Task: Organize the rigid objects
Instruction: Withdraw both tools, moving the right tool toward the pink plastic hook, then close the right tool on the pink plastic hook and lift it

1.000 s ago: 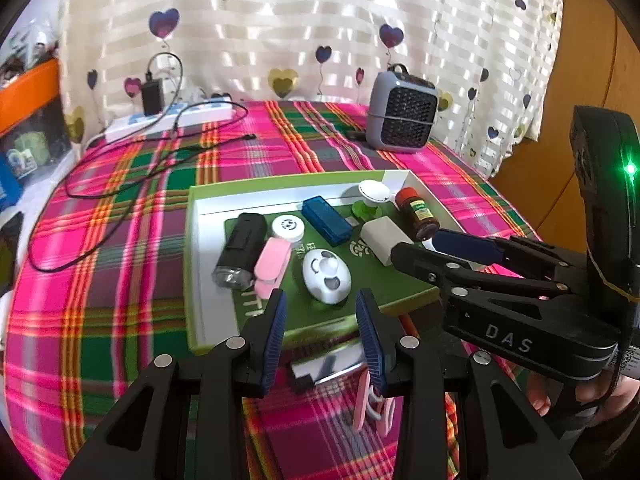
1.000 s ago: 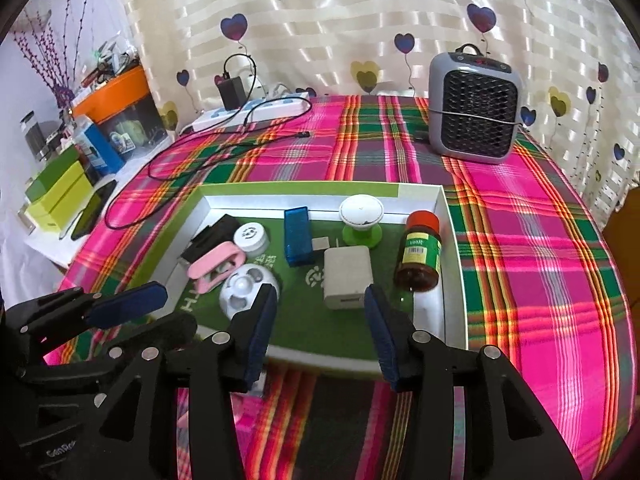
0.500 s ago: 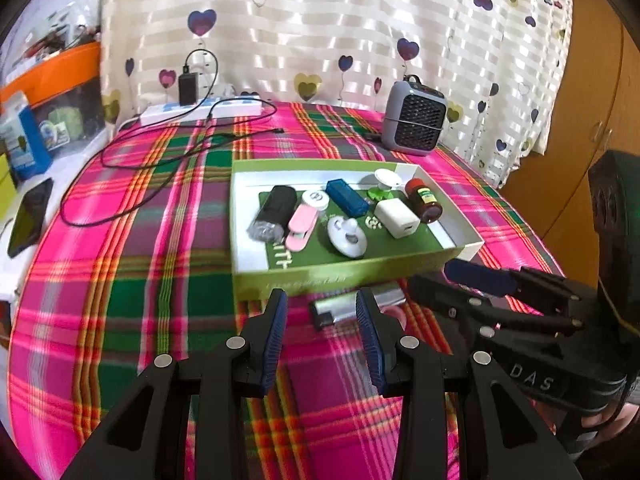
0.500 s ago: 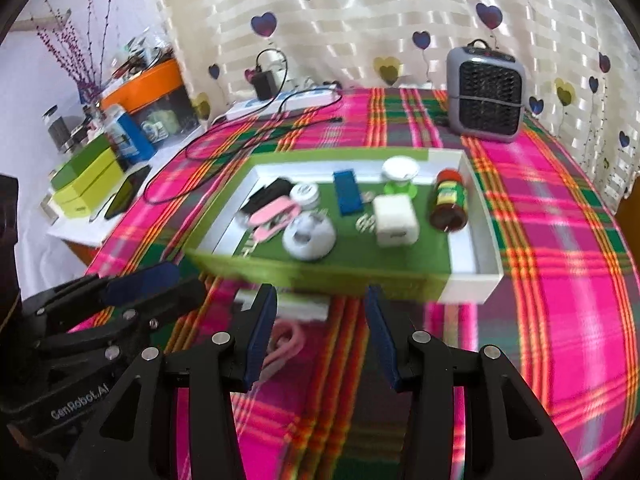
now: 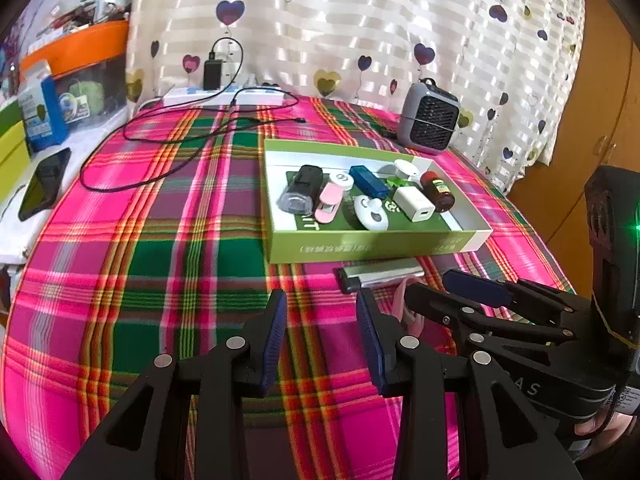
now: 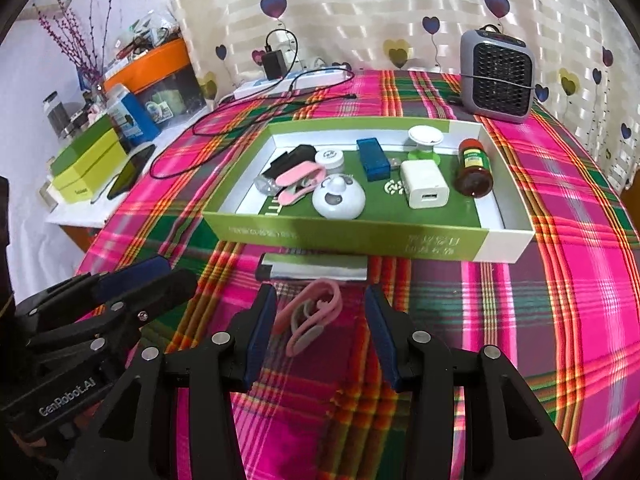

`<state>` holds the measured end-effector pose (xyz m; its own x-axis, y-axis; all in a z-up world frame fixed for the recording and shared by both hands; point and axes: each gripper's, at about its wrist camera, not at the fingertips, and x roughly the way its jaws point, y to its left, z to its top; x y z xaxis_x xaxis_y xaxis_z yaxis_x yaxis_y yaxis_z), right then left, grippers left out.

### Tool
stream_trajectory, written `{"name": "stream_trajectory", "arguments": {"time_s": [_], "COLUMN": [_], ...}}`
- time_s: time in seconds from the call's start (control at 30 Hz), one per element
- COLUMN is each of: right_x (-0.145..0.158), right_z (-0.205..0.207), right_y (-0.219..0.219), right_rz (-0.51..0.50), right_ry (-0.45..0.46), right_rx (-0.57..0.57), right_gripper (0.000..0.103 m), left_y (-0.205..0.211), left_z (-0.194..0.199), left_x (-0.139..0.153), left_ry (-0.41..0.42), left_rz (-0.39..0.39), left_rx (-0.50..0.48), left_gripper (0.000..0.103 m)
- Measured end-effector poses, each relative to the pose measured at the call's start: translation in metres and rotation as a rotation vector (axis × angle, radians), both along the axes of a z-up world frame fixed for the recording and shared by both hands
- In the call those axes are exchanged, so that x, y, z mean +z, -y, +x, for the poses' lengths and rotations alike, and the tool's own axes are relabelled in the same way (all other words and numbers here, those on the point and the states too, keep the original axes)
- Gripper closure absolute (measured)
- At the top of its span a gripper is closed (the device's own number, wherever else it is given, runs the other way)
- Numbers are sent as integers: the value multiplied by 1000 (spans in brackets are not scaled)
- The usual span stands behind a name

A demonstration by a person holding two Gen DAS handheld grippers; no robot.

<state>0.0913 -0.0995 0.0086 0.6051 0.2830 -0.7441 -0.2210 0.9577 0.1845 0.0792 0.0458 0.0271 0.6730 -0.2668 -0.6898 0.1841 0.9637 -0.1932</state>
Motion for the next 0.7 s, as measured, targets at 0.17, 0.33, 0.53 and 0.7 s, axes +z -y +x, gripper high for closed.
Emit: {"name": "stream_trajectory", "arguments": {"time_s": [0.17,0.33,0.53,0.7], "right_x": [-5,-11,-13,-12], "right_z": [3,5,4,0], "right_y": [-7,-12,-8,-3], "right_rz": [-25,-47,-69,-88], "right_ry": [-10,-27,-42,-45], "right_rx": [-10,-20,-46,-60], "right_gripper": [56,56,46,46], "left_y": [-6,-9,-11,-11], "left_z": [-4,-4,-5,-5], "left_x": [-2,-4,-5,-8], "left_ry": [-5,-8,-10,-14], "left_rz": [-5,-9,-8,-9], "left_rx": [13,15,8,6], "left_gripper": [68,68,68,68]}}
